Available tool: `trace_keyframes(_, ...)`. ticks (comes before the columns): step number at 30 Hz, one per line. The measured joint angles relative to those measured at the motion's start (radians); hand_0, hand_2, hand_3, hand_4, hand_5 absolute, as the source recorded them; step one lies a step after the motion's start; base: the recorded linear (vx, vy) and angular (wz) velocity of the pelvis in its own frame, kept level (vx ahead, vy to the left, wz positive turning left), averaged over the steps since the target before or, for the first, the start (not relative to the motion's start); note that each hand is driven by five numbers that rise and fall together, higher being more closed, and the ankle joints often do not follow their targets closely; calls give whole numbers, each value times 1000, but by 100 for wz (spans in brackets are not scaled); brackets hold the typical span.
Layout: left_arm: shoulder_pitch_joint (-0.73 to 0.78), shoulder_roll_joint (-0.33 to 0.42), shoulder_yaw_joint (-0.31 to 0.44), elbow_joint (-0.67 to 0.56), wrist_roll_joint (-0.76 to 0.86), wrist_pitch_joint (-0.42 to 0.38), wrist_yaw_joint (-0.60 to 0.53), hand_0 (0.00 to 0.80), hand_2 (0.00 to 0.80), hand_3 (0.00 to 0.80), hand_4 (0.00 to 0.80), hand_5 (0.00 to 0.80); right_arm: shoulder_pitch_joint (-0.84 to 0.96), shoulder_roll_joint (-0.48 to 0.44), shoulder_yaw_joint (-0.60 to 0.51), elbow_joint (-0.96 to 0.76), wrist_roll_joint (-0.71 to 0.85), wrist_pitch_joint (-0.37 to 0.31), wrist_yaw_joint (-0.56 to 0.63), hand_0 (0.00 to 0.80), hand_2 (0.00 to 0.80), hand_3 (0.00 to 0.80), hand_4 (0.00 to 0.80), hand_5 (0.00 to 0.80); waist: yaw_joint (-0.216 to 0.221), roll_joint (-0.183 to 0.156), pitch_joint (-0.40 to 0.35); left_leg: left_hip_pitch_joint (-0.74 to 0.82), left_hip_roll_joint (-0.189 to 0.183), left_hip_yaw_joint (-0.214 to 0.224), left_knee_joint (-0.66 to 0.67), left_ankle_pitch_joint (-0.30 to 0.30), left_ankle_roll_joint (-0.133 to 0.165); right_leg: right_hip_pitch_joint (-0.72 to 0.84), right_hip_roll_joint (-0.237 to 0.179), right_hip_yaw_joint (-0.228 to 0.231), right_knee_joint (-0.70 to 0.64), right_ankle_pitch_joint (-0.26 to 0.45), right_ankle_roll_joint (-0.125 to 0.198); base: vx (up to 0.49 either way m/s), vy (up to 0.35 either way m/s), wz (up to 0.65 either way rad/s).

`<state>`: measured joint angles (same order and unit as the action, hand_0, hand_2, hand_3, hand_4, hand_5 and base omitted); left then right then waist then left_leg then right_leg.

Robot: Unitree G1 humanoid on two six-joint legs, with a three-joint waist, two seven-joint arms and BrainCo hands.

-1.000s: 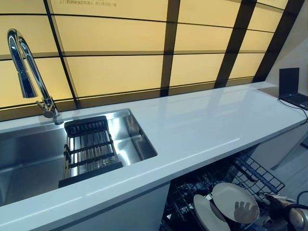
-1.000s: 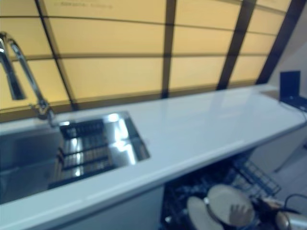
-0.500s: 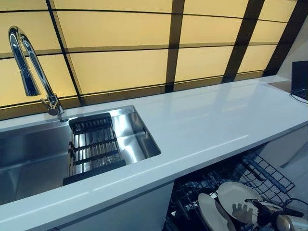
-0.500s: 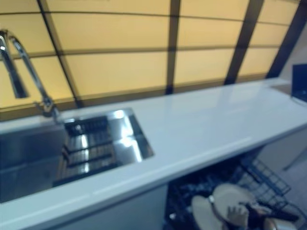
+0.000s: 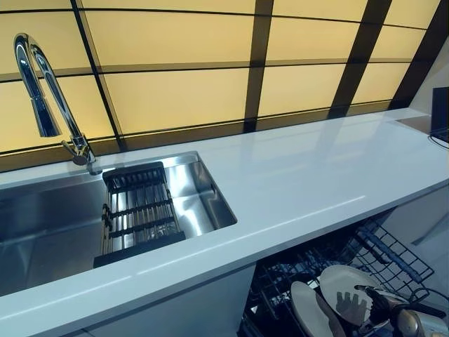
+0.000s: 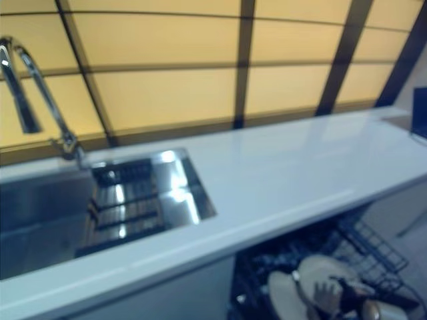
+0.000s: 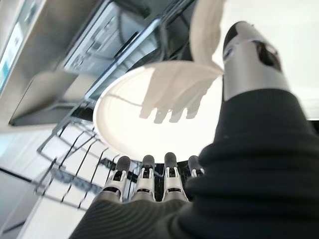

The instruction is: Take plates into dishwasher

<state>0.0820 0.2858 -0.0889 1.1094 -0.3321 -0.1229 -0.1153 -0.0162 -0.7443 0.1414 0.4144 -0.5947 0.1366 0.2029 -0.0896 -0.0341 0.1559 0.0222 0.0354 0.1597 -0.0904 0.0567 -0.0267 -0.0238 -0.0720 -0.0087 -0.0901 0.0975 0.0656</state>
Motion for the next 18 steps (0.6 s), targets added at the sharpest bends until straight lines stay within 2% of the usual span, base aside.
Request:
trace_keyframes(9, -15, -2, -17, -5, -6, 0, 3, 0, 0, 0, 0, 0, -35, 52, 106, 129, 0, 45, -56, 0, 0, 0, 0, 0, 25, 19, 25, -6, 0, -11, 0, 1, 0, 0, -1, -11, 0, -1, -1, -7, 3, 3)
trace_keyframes(15, -20, -1, -17, -6, -6, 0, 3, 0, 0, 0, 0, 0, -68, 81, 111, 190, 0, 59, -101, 0, 0, 0, 0, 0, 27, 19, 25, -13, -2, -27, 2, 6, -4, 1, -3, -27, 0, -2, -2, -8, 1, 8)
trace_keyframes(16, -21, -1, -17, -6, -6, 0, 3, 0, 0, 0, 0, 0, -73, 88, 111, 201, 0, 61, -108, 41, 41, 41, 41, 41, 29, 19, 25, -13, -2, -28, 4, 6, -4, 2, -2, -27, 0, -2, -2, 0, 0, 0)
trace_keyframes(17, -22, -1, -19, -6, -6, 0, 3, 0, 0, 0, 0, 0, -82, 97, 111, 217, -1, 63, -118, 119, 119, 119, 119, 119, 29, 19, 25, -13, -2, -28, 4, 7, -4, 2, -2, -28, 0, -2, -2, 0, 0, 0)
trace_keyframes(18, -23, -1, -21, -6, -6, 0, 2, 0, 0, 0, 0, 0, -91, 100, 111, 224, -1, 64, -131, 728, 728, 728, 728, 728, 30, 20, 25, -13, -2, -28, 4, 7, -4, 2, -3, -28, 0, -2, -2, 0, 0, 0)
